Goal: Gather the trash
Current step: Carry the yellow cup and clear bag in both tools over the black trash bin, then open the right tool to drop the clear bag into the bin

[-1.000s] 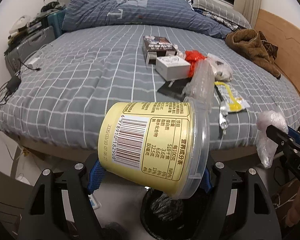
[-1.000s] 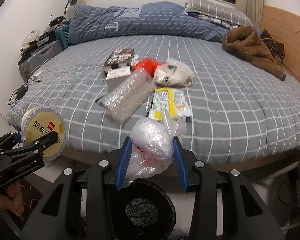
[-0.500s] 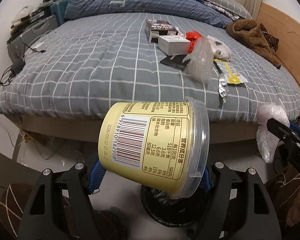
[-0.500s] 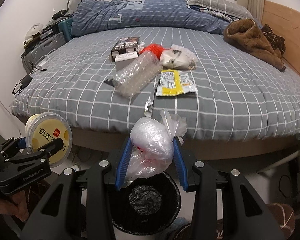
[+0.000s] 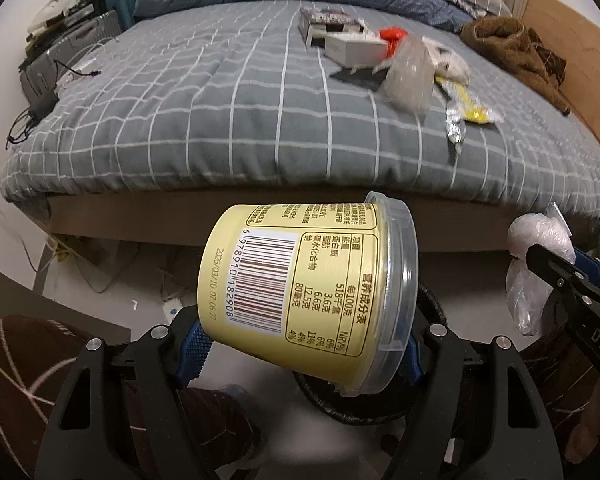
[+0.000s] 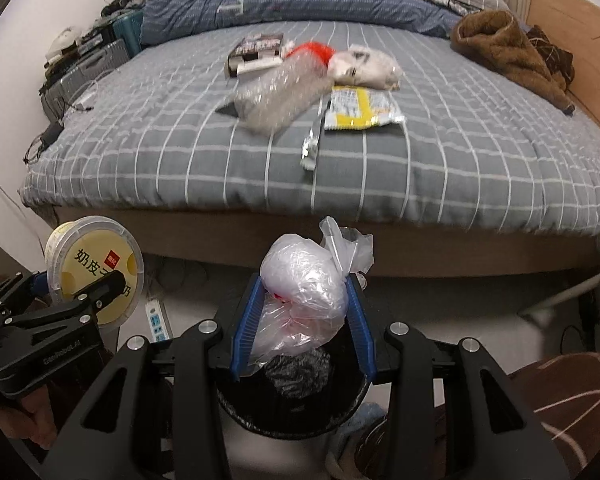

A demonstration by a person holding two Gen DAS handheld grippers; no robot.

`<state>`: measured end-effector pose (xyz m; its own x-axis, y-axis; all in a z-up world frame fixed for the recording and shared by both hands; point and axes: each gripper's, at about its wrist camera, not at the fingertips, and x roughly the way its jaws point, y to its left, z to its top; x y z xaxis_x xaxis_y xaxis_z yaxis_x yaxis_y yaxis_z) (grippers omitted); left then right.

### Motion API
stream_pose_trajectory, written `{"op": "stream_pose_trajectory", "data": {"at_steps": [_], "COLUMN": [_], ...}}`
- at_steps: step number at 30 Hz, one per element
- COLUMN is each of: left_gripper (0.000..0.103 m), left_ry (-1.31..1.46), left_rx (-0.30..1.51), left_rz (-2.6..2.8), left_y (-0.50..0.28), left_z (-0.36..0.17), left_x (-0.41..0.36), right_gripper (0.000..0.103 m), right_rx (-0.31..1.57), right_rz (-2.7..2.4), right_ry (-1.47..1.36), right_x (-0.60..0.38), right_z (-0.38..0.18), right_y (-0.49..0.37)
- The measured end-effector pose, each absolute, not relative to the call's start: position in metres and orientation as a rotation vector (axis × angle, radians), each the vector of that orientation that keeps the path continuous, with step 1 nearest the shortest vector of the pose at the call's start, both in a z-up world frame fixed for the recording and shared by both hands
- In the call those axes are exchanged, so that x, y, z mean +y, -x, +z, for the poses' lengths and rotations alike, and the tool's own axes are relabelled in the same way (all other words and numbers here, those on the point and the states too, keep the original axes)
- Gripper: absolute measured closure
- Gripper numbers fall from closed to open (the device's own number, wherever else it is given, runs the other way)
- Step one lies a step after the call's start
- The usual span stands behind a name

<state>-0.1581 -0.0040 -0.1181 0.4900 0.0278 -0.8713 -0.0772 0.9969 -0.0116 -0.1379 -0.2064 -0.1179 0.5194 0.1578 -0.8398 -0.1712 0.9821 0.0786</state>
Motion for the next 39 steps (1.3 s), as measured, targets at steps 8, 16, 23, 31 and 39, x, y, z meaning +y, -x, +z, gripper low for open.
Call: {"op": "stream_pose_trajectory", "data": {"at_steps": [8, 16, 23, 31, 39], "left_gripper": [0.031, 0.032, 0.032, 0.032, 0.032], "left_ry": [0.034, 0.024, 0.006, 0.017, 0.008], "left_rx": [1.145, 1.225, 1.249, 1.248, 1.25], "left_rz": [0.071, 0.067, 0.095, 0.129, 0.117], "left_y": [0.152, 0.138, 0.135, 0.142, 0.14], "left_z": [-0.157, -0.195, -0.213, -0.213, -0.215], "left_x": [-0.001, 0.001, 0.007, 0.019, 0.006], "right_gripper": [0.063, 0.063, 0.063, 0.061, 0.026], "right_rx": [1.119, 1.218, 1.276, 1.271, 1.221], "right_rz": [0.196, 0.182, 0.187, 0.21, 0.161], "right_ry": [0.029, 0.03, 0.021, 0.036, 0.065], "right_x": [-0.196, -0.189, -0.18, -0.159, -0.175], "right_z": [-0.159, -0.198, -0.218, -0.222, -0.21], "right_y": [0.132, 0.123, 0.12, 0.113, 0.107]}}
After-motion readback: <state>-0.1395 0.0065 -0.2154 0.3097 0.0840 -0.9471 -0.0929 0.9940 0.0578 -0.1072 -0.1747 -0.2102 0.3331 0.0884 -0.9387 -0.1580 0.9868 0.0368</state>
